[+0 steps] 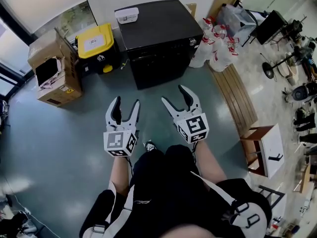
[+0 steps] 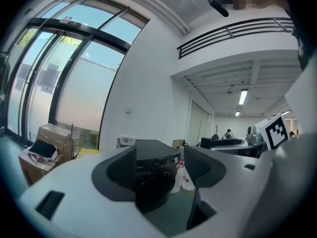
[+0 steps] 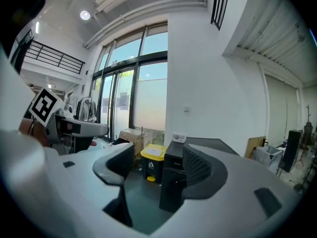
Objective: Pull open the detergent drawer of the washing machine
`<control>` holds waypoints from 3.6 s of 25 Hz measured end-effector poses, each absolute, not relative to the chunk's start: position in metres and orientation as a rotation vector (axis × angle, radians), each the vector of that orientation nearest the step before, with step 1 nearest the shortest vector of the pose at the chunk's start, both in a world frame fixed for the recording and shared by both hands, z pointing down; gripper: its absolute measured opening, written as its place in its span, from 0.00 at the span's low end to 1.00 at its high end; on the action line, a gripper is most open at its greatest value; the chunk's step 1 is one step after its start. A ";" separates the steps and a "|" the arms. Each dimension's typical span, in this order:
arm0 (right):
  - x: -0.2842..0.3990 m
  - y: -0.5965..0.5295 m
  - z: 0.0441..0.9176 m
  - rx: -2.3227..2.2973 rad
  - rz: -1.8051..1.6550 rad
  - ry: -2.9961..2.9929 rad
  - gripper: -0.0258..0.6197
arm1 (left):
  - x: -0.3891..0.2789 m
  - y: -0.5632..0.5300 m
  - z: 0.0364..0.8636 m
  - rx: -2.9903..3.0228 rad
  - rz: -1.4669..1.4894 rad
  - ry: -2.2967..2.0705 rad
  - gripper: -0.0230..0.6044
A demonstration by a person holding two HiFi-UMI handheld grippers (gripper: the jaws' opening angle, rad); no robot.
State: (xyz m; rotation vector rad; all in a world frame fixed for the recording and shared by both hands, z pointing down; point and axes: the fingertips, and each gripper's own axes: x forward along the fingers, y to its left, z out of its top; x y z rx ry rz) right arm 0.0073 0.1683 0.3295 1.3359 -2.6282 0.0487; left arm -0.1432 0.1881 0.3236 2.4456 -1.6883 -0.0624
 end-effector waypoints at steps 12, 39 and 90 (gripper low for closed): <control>-0.015 0.099 0.351 1.349 0.124 -2.609 0.51 | -0.171 0.124 0.350 2.407 -0.025 -1.643 0.51; 0.030 -0.146 0.420 1.188 0.244 -2.580 0.51 | -0.119 -0.111 0.429 2.361 0.297 -1.661 0.51; -0.024 -0.257 0.630 1.089 0.555 -2.344 0.50 | -0.163 -0.229 0.635 2.096 0.402 -1.486 0.51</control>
